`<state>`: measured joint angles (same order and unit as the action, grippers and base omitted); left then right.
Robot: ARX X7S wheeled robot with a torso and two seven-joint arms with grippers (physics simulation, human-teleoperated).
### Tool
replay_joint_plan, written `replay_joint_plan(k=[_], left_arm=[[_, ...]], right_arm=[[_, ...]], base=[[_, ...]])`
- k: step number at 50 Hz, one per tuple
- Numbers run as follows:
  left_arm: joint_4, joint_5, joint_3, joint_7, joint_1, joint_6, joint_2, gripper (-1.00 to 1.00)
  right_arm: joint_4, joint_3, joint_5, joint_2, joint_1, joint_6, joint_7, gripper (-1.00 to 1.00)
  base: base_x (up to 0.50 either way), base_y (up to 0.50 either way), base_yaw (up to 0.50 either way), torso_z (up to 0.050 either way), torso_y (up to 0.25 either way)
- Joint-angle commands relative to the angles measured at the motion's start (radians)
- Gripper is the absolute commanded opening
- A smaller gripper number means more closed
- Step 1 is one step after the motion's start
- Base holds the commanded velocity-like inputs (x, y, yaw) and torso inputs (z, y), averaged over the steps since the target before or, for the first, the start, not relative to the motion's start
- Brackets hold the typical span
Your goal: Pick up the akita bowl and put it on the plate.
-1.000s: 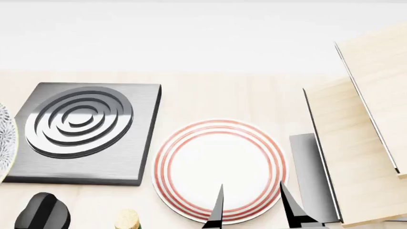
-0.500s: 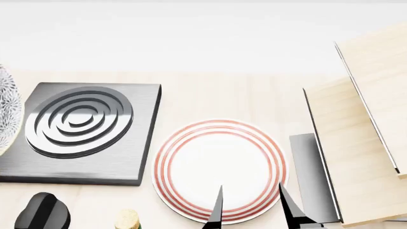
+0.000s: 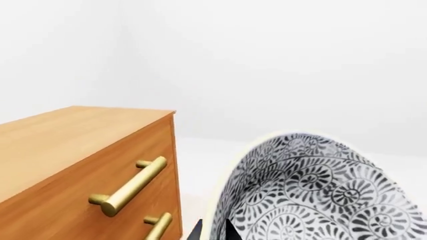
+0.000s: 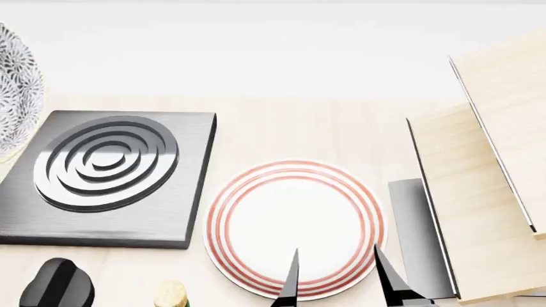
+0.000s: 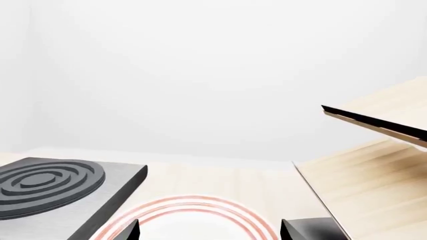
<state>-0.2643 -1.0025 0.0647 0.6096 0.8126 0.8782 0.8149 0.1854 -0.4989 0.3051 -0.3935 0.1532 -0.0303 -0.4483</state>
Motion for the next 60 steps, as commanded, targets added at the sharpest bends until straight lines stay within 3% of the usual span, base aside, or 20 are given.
replay_joint_plan(k=[1,24,39,60], left_arm=[[0.115,0.033,0.08,-0.02,0.161,0.033,-0.07,-1.0],[0.362,0.106,0.237,-0.126,0.342,0.019,-0.252,-1.0],[0.597,0.19,0.325,-0.244,0.409,-0.102,-0.396,-1.0],[0.763,0.269,0.434,-0.327,0.486,-0.145,-0.507,-1.0]], right_arm=[[-0.001,0.0,0.003,-0.001,-0.001,-0.006,0.0,1.0],[-0.026,-0.003,0.008,0.003,0.0,-0.02,0.004,1.0],[-0.033,0.003,0.014,0.0,-0.005,-0.03,0.001,1.0],[-0.013,0.0,0.014,-0.007,-0.005,-0.02,-0.008,1.0]], base=[[0.0,0.0,0.0,0.0,0.0],[0.0,0.0,0.0,0.0,0.0],[0.0,0.0,0.0,0.0,0.001],[0.0,0.0,0.0,0.0,-0.062]])
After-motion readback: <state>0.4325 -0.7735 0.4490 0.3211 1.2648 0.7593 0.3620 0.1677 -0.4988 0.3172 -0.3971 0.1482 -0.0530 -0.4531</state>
